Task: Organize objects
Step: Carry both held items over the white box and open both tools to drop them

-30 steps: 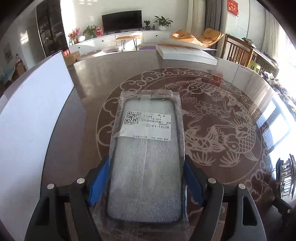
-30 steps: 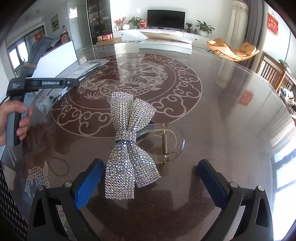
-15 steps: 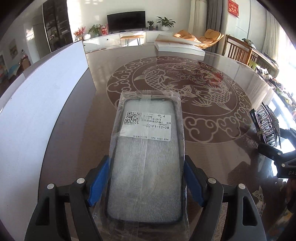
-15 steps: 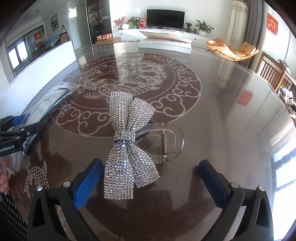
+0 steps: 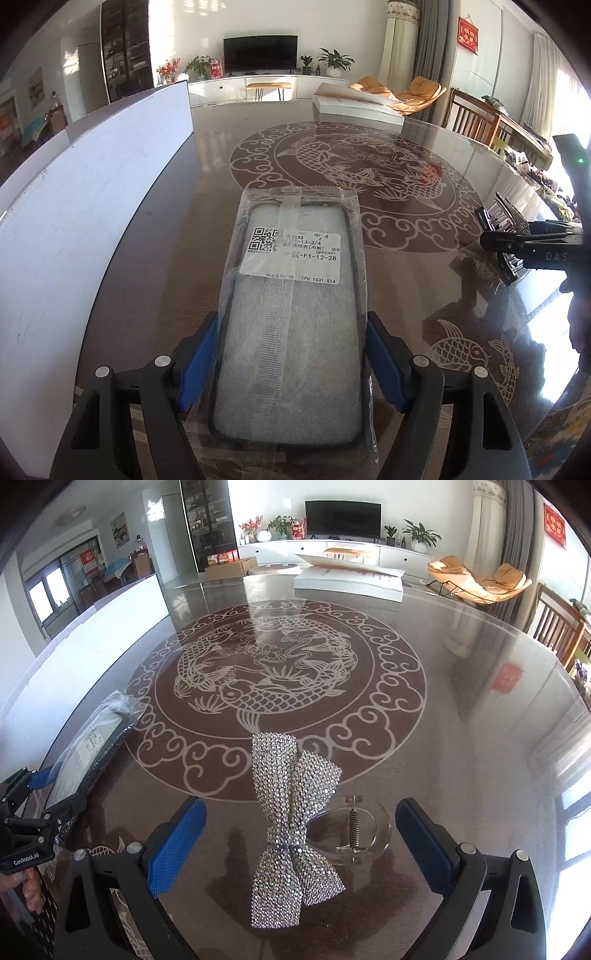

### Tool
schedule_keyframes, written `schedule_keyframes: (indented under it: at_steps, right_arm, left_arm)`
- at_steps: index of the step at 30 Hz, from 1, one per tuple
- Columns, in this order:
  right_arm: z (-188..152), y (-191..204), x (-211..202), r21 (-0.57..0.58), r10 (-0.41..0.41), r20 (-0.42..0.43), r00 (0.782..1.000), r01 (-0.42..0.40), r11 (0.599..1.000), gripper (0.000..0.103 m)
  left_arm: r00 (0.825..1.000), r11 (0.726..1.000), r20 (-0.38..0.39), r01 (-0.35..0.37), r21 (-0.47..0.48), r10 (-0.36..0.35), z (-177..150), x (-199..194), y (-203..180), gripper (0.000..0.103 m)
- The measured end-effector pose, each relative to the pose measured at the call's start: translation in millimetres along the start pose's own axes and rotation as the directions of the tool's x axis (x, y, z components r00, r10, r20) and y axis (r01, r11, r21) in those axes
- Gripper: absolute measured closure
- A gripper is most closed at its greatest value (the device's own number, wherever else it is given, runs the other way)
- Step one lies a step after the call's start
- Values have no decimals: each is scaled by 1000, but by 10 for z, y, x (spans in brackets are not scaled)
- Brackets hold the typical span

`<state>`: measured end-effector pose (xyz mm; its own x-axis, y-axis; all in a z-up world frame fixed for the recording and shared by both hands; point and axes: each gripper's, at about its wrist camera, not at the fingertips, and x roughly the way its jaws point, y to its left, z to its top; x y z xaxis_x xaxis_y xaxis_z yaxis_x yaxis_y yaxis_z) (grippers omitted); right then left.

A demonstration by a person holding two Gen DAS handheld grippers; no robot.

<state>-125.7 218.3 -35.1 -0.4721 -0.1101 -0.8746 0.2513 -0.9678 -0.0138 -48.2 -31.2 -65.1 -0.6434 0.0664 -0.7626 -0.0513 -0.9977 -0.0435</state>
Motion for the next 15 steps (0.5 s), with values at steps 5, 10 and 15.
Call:
schedule_keyframes:
  at_steps: [5, 10, 15]
  right_arm:
    - [-10, 98, -277, 16, 59, 14, 998, -59, 998, 51]
    - [250, 560, -896, -16, 207, 141, 968, -207, 978, 51]
    - [763, 1740, -1322, -183, 419, 188, 888, -388, 903, 51]
  left_arm:
    - [995, 998, 101, 15, -54, -9, 18, -403, 122, 29]
    - [973, 988, 232, 39, -151, -3, 229, -1043, 464, 29]
    - [958, 957, 258, -46, -288, 124, 459, -1467, 1342, 29]
